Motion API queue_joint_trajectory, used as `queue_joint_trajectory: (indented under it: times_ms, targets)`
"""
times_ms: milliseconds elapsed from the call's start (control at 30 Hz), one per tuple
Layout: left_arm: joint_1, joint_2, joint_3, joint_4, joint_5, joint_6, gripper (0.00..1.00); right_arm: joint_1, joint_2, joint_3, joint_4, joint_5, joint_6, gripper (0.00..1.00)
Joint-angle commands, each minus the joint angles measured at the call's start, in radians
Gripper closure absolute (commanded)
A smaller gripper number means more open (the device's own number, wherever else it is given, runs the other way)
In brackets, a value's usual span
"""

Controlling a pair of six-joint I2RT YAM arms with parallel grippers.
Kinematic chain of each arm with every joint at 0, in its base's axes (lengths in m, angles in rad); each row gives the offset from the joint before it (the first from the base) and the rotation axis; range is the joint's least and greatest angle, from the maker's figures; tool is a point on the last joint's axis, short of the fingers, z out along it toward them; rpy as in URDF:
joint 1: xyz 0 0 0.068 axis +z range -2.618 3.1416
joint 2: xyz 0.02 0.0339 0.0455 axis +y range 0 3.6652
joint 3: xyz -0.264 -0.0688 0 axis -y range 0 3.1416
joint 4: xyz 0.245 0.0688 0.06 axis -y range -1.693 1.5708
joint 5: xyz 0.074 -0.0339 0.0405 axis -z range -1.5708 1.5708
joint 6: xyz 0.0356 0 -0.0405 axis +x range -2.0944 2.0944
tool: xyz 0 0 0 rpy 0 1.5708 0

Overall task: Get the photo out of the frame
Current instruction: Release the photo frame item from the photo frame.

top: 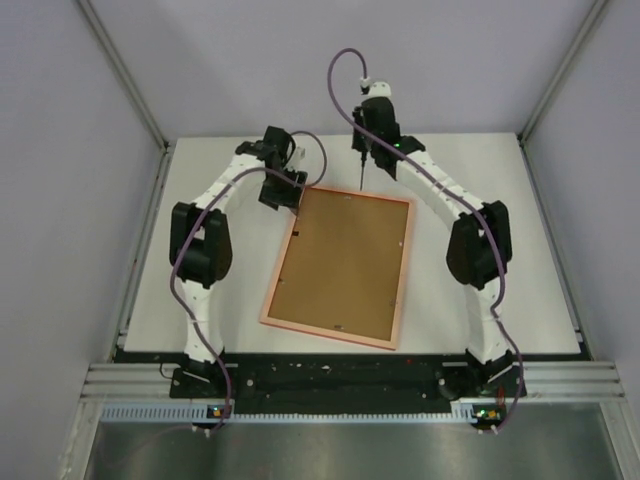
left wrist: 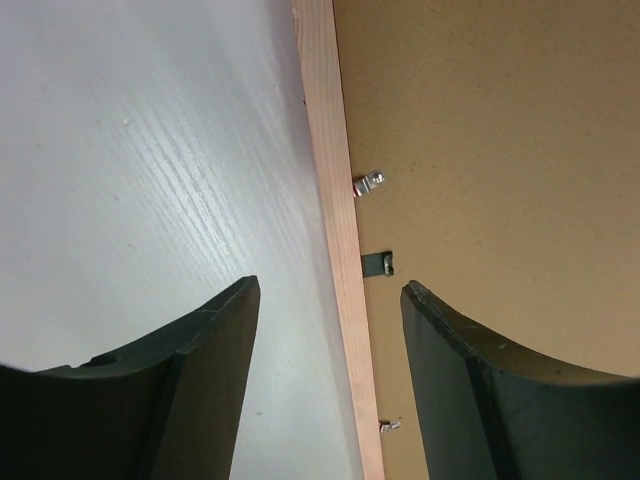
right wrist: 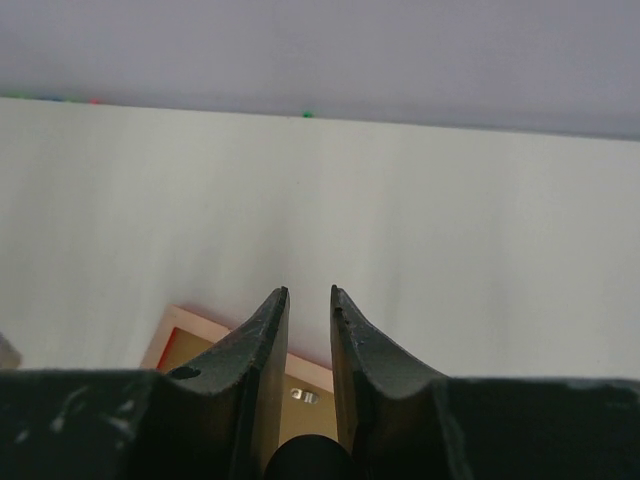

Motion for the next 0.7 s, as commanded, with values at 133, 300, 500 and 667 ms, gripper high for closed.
queue_joint_trajectory:
  times_ms: [133, 300, 500, 667]
  targets:
    - [0.008, -0.192, -0.147, -0.012, -0.007, 0.091, 0.30, -0.148, -0.213, -0.148, -0.061, -0.267, -0.022, 1.00]
    - [0.006, -0.258, -0.290, -0.012, -0.005, 0.122, 0.12, -0.193, -0.342, -0.298, -0.051, -0.348, -0.051, 1.00]
    - [0.008, -0.294, -0.388, 0.006, 0.004, 0.145, 0.13, -0.209, -0.496, -0.429, -0.025, -0.264, -0.128, 1.00]
    - [0.006, -0.286, -0.422, 0.021, 0.024, 0.147, 0.14, -0.246, -0.591, -0.521, -0.002, -0.359, -0.174, 1.00]
